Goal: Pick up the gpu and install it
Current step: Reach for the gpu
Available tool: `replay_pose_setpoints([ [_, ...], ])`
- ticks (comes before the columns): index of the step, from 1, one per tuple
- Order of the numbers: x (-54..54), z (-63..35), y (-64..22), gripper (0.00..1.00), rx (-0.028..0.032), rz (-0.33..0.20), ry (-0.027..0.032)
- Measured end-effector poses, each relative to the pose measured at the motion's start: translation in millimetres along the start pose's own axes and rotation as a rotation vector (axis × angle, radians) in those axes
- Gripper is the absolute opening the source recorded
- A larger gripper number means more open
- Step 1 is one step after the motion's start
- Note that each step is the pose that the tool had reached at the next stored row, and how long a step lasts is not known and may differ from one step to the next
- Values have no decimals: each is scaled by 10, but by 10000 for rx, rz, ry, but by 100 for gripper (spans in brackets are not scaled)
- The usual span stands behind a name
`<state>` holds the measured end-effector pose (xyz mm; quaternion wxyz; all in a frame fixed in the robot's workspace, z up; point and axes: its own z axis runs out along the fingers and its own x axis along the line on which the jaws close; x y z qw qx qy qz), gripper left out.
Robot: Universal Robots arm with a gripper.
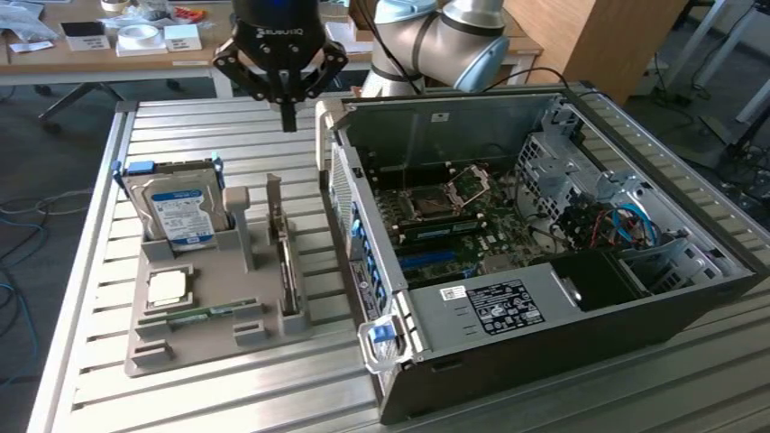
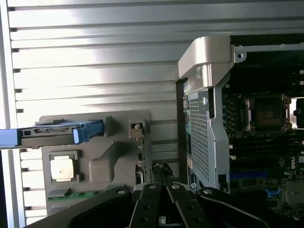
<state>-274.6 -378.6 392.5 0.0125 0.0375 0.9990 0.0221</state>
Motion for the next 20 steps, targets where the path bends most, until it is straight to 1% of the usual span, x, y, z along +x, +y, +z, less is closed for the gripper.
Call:
replay_pose_setpoints([
  [3, 49, -1, -4, 11, 0, 0, 1],
  [7, 55, -1, -4, 11, 0, 0, 1],
  [12, 113, -2, -9, 11, -1, 0, -1],
  [18, 114, -3, -9, 11, 0, -1, 1],
  [20, 124, -4, -20, 11, 0, -1, 1],
])
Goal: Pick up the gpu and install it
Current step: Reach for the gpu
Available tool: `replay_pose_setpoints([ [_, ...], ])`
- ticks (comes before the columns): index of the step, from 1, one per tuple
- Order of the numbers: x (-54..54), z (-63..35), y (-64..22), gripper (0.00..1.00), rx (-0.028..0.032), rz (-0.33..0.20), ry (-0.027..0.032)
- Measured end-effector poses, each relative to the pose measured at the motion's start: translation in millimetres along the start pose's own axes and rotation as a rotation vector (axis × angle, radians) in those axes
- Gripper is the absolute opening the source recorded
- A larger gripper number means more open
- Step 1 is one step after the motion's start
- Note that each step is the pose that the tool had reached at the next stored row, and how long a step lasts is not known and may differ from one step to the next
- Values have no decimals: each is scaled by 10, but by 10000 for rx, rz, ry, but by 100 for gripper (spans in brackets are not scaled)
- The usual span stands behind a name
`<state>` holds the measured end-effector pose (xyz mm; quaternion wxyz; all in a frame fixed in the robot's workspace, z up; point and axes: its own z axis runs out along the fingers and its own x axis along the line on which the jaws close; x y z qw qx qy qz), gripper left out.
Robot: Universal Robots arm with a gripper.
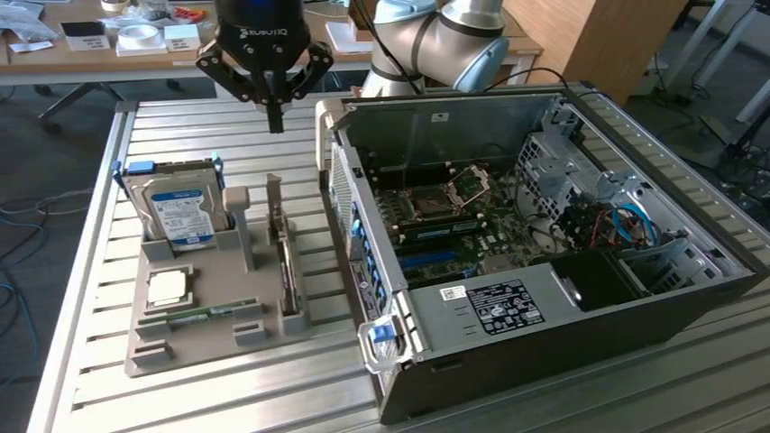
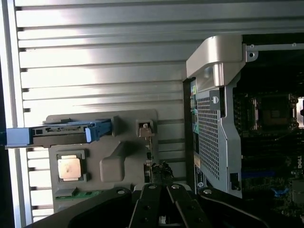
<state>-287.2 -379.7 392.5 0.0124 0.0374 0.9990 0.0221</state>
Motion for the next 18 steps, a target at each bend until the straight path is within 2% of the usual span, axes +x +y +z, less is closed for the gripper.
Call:
replay_pose_setpoints([
  [8, 47, -7, -161, 11, -1, 1, -1],
  [14, 44, -11, -311, 11, -1, 0, -1],
  [18, 45, -12, -379, 11, -1, 0, -1],
])
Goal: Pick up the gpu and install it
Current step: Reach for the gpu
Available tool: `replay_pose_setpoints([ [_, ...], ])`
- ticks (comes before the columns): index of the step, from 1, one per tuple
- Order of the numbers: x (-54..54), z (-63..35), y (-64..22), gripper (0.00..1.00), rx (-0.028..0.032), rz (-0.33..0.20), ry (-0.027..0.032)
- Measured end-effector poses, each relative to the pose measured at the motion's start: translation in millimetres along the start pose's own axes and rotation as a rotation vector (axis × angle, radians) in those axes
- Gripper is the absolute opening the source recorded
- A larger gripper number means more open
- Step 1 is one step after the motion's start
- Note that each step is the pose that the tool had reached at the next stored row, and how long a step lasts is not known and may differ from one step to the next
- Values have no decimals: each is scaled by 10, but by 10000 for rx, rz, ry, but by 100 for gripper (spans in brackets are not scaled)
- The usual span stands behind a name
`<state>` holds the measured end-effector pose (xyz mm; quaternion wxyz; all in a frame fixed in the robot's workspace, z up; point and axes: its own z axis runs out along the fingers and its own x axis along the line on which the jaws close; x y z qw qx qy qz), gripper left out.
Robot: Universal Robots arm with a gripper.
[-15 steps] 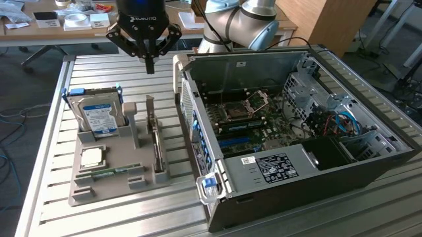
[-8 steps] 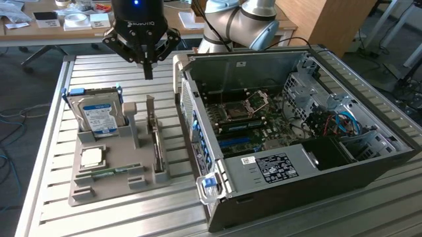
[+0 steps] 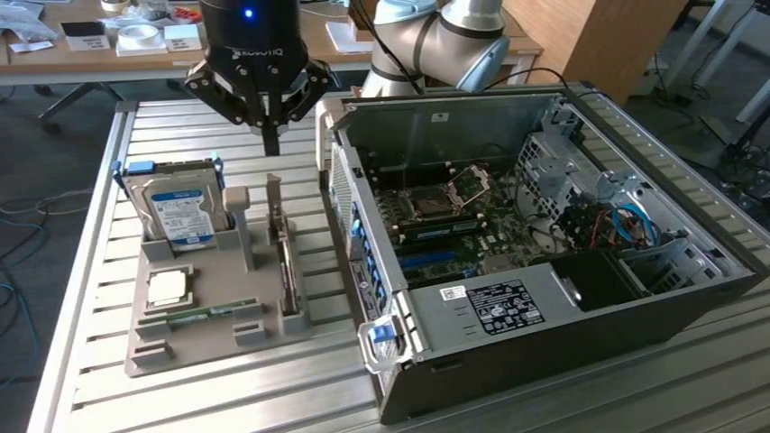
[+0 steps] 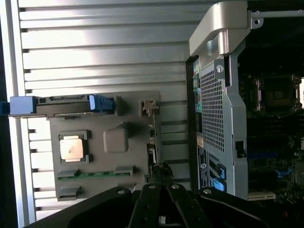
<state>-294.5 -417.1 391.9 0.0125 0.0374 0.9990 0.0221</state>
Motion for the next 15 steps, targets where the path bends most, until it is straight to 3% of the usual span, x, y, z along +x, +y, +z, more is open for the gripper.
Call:
replay_pose_setpoints([
  [7, 8, 0, -109, 11, 0, 0, 0],
  [15, 41, 13, -167, 11, 0, 0, 2],
])
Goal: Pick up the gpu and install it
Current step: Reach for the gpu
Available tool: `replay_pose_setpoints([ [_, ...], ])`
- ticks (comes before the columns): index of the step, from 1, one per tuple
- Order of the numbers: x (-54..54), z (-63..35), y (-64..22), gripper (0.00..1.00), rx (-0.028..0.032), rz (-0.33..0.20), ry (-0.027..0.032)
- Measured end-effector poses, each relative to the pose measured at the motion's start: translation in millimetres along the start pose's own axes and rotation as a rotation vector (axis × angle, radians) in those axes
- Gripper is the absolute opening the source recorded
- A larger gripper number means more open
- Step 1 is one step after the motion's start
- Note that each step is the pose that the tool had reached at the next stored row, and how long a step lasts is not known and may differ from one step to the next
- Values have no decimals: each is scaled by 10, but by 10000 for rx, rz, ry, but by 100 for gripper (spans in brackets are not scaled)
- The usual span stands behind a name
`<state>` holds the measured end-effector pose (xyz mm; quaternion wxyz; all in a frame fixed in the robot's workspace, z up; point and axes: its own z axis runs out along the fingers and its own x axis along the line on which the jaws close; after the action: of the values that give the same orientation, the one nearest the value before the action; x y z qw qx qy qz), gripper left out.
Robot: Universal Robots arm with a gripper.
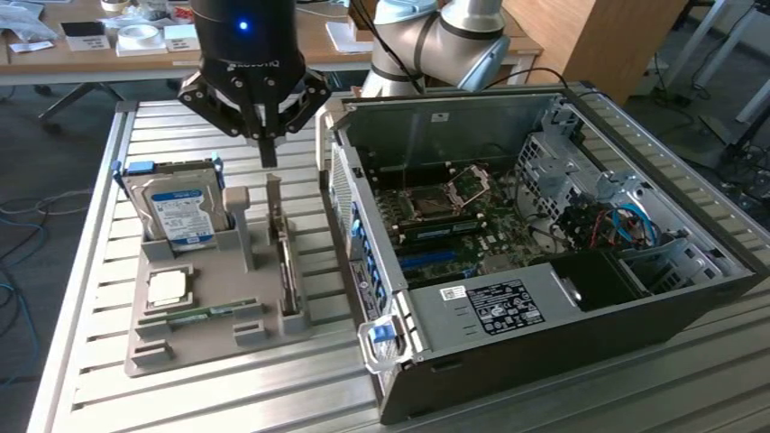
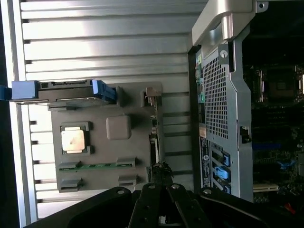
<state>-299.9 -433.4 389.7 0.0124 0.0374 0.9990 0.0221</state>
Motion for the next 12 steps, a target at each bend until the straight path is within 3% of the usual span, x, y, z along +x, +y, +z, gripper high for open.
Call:
replay_pose_setpoints([
  [12, 49, 16, -90, 11, 1, 2, 23],
])
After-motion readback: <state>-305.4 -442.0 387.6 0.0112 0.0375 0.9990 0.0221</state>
